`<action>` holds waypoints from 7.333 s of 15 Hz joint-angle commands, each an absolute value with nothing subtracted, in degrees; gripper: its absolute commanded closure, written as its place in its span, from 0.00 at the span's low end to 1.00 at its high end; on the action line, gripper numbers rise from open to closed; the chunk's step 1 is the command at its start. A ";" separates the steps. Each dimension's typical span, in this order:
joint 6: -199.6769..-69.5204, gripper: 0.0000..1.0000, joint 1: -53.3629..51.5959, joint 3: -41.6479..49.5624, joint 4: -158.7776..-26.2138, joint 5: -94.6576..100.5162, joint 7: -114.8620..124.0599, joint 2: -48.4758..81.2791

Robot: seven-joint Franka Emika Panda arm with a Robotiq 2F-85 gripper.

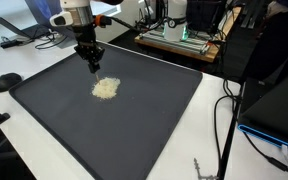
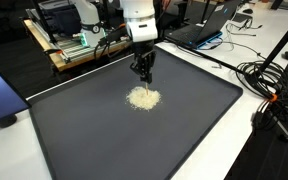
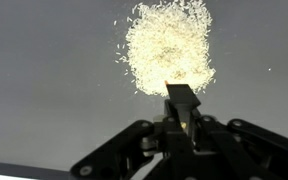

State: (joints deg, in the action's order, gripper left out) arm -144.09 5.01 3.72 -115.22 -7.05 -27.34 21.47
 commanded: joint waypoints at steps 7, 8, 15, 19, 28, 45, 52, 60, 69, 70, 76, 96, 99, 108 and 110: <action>-145.75 0.97 6.12 2.88 -112.72 -1.69 -21.29 25.37; -145.75 0.97 6.12 2.86 -112.49 -1.43 -21.00 25.69; -145.90 0.97 6.14 2.13 -110.70 -1.15 -19.82 29.28; -146.06 0.97 5.93 2.20 -110.58 -0.45 -19.48 30.09; -146.11 0.97 5.56 2.47 -110.92 1.37 -18.34 30.08; -144.42 0.97 5.17 2.74 -111.90 3.29 -16.02 26.47; -144.05 0.97 5.64 2.48 -112.83 2.71 -16.52 24.13; -140.94 0.97 4.42 3.36 -113.96 5.54 -15.53 19.22; -124.11 0.97 9.62 0.82 -103.75 -4.78 -27.35 20.32; -122.64 0.97 10.44 0.78 -102.43 -6.43 -28.95 21.05; -114.64 0.97 17.65 0.19 -92.99 -17.83 -38.96 28.11; -96.91 0.97 30.42 -4.56 -66.21 -36.04 -42.39 54.98; -94.93 0.97 31.34 -4.73 -63.44 -38.00 -41.81 57.42; -93.62 0.97 31.66 -4.88 -58.65 -39.46 -40.37 61.84; -94.78 0.97 30.97 -4.46 -59.69 -38.62 -40.48 60.48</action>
